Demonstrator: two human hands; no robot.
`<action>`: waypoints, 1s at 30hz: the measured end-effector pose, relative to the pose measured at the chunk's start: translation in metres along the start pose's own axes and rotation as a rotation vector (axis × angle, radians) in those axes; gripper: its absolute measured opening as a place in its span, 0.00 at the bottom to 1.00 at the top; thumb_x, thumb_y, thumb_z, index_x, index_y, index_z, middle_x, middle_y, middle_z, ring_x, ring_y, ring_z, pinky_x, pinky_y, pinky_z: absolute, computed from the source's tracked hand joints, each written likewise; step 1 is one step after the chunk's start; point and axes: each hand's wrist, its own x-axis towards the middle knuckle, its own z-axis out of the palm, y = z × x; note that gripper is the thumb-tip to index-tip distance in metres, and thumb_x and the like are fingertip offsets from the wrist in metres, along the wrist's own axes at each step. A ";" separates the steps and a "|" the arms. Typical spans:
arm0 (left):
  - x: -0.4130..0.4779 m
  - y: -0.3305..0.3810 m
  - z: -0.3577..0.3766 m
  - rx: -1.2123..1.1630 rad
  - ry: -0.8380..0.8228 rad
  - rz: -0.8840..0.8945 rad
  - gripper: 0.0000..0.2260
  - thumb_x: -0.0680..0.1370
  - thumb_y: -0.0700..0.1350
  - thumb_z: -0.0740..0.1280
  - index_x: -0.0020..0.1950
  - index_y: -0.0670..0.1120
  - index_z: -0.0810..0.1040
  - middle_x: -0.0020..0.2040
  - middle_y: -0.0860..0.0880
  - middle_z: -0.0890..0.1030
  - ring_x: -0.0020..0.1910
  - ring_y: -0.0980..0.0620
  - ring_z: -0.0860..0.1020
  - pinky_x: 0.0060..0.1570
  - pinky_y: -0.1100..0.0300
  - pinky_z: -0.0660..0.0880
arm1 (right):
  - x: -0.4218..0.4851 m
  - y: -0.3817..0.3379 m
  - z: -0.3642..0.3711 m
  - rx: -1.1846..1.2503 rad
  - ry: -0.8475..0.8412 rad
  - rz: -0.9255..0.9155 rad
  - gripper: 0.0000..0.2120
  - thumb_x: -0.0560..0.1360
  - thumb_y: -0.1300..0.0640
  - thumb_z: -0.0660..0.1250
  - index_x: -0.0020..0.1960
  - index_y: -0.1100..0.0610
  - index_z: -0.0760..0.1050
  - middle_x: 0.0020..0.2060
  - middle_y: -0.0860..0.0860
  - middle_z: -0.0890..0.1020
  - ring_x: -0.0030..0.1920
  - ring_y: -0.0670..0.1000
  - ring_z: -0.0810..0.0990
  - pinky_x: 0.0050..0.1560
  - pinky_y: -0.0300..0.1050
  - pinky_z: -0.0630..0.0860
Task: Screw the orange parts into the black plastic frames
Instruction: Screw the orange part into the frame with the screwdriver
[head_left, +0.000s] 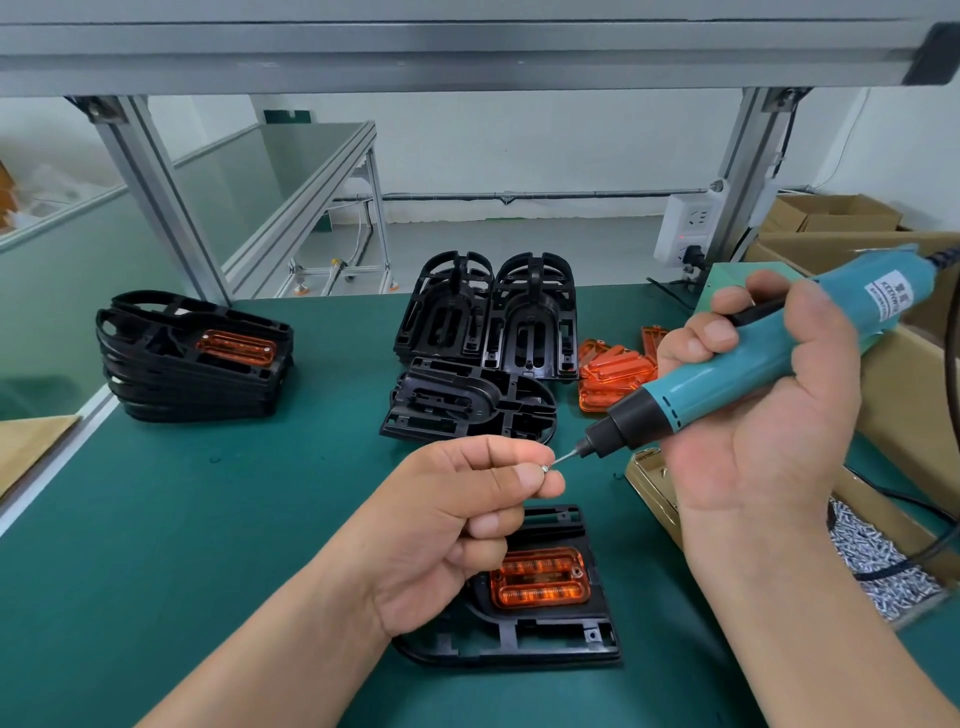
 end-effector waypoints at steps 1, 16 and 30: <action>0.000 0.000 0.000 0.001 0.002 -0.001 0.07 0.76 0.36 0.74 0.53 0.43 0.87 0.50 0.41 0.84 0.27 0.59 0.65 0.21 0.69 0.63 | 0.000 0.000 0.000 0.002 0.000 0.001 0.08 0.85 0.55 0.61 0.52 0.57 0.75 0.42 0.53 0.78 0.35 0.47 0.75 0.41 0.40 0.73; 0.000 -0.001 0.001 -0.009 -0.008 -0.012 0.07 0.77 0.35 0.73 0.53 0.44 0.87 0.50 0.42 0.84 0.27 0.59 0.65 0.21 0.69 0.62 | -0.001 0.000 0.001 0.000 0.007 0.016 0.07 0.85 0.56 0.61 0.51 0.57 0.76 0.43 0.53 0.78 0.35 0.48 0.74 0.41 0.41 0.73; 0.001 -0.002 0.000 0.060 0.016 -0.012 0.06 0.78 0.35 0.72 0.52 0.43 0.87 0.50 0.41 0.85 0.27 0.59 0.65 0.21 0.69 0.62 | -0.001 -0.002 0.002 -0.061 -0.122 0.006 0.08 0.85 0.55 0.58 0.53 0.56 0.75 0.42 0.51 0.79 0.34 0.47 0.73 0.40 0.41 0.70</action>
